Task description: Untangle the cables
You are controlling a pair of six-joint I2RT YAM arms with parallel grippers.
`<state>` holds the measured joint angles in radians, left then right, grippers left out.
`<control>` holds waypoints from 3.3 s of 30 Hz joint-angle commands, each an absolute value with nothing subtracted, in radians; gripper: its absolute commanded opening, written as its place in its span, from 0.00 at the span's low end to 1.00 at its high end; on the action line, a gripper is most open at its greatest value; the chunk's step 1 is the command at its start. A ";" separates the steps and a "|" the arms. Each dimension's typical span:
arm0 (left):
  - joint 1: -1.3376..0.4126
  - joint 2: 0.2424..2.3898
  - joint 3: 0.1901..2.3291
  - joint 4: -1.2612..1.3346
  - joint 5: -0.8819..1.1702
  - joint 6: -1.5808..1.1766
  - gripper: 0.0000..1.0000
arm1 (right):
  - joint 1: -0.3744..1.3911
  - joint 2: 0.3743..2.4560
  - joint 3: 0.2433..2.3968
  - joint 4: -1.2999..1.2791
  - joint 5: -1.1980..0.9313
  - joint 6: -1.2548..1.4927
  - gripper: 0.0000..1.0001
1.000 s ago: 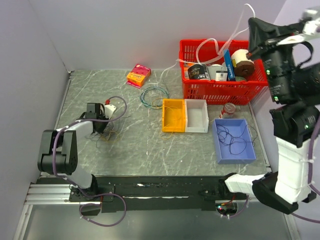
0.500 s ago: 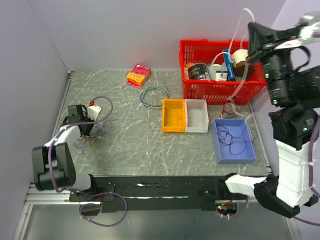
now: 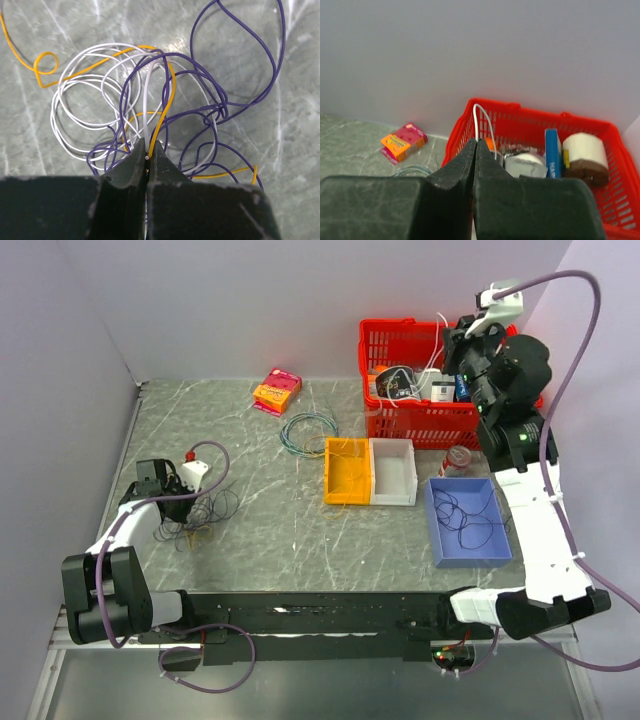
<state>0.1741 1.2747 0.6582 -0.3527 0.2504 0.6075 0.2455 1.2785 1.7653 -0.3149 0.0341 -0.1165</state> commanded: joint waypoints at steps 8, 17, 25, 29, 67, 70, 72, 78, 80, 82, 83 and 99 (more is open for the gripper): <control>0.172 1.273 0.661 -0.353 0.293 0.594 0.01 | 0.155 1.249 1.655 -0.173 -0.032 -0.002 0.00; 0.172 1.287 0.664 -0.351 0.295 0.584 0.01 | 0.129 1.236 1.603 -0.192 -0.051 -0.003 0.00; 0.173 1.282 0.676 -0.368 0.305 0.584 0.01 | 0.115 1.266 1.430 -0.140 -0.068 0.040 0.00; 0.172 1.272 0.672 -0.370 0.296 0.592 0.01 | 0.094 1.267 1.378 -0.117 -0.064 0.060 0.00; -0.026 1.134 0.796 -0.667 0.612 0.644 0.01 | 0.319 1.373 1.157 -0.272 0.124 0.103 1.00; -0.029 1.140 0.871 -0.748 0.675 0.640 0.01 | 0.405 1.303 1.138 -0.229 0.153 0.080 1.00; -0.032 1.138 0.915 -0.775 0.698 0.641 0.01 | 0.492 1.258 1.115 -0.193 0.135 0.052 1.00; -0.041 1.137 1.003 -0.920 0.822 0.710 0.01 | 0.658 1.222 1.006 0.145 -0.581 -0.020 0.98; -0.044 1.134 1.020 -0.968 0.871 0.739 0.01 | 0.707 1.294 1.038 0.185 -0.670 -0.032 0.90; -0.049 1.132 1.043 -0.991 0.897 0.755 0.01 | 0.753 1.359 1.126 0.189 -0.753 -0.005 0.84; -0.051 1.131 1.049 -1.000 0.910 0.755 0.01 | 0.764 1.424 1.156 0.198 -0.770 -0.002 0.74; -0.069 1.114 1.051 -0.985 0.908 0.730 0.01 | 0.836 1.746 1.407 0.203 -0.819 0.091 0.53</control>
